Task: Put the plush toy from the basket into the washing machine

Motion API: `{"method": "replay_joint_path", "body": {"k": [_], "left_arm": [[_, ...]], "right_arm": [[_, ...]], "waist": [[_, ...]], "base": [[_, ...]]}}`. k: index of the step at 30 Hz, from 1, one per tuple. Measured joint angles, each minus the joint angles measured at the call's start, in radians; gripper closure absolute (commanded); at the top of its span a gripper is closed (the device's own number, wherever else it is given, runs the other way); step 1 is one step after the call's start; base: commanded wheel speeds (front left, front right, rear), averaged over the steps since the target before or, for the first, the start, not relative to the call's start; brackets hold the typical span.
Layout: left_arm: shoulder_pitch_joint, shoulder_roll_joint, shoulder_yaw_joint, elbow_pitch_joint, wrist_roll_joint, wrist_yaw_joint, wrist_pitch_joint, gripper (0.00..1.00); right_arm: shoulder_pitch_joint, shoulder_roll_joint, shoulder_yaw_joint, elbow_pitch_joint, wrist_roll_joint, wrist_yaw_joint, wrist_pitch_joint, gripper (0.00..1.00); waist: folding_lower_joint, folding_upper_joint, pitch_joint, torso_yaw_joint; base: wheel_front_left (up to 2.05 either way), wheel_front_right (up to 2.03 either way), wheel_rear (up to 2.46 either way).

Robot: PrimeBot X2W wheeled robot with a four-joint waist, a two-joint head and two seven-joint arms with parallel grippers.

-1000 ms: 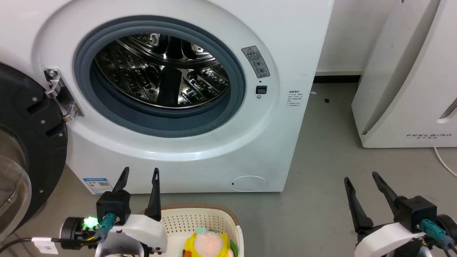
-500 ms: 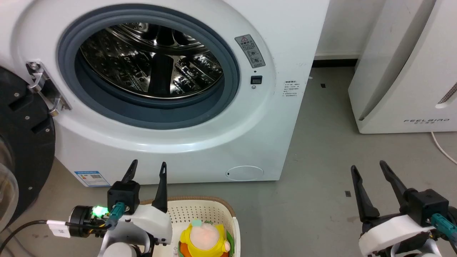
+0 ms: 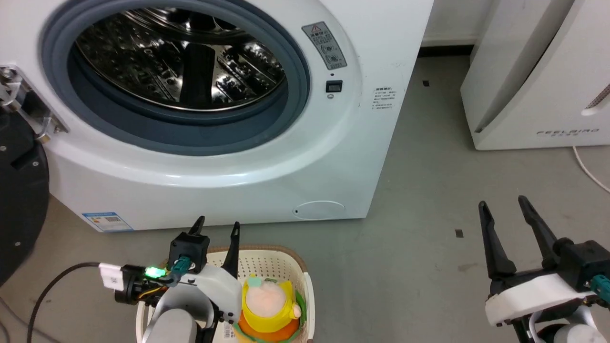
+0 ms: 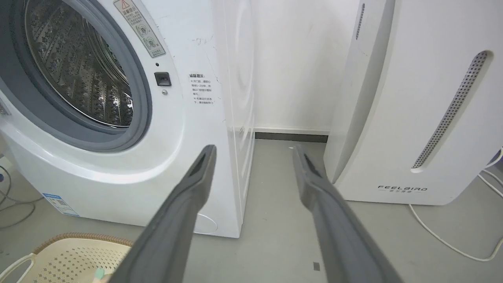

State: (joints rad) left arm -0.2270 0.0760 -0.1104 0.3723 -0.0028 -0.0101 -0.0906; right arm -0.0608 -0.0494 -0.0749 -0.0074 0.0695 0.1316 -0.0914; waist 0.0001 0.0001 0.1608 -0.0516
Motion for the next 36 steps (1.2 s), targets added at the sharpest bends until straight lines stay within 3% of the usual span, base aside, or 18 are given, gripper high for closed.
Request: {"method": "replay_joint_path", "body": {"k": [13, 36], "left_arm": [[-0.118, 0.016, -0.064, 0.222, 0.009, -0.029, 0.002, 0.00], [-0.317, 0.104, -0.281, 0.477, 0.053, -0.072, 0.162, 0.00]], "right_arm": [[-0.051, 0.000, -0.009, -0.006, 0.024, 0.000, -0.026, 0.00], [-0.149, 0.000, -0.018, -0.021, 0.084, 0.000, -0.075, 0.00]], "waist": [[0.0001, 0.0000, 0.102, -0.035], [0.0001, 0.0000, 0.335, -0.109]], "base": [[0.00, 0.00, 0.00], [0.00, 0.00, 0.00]]}}
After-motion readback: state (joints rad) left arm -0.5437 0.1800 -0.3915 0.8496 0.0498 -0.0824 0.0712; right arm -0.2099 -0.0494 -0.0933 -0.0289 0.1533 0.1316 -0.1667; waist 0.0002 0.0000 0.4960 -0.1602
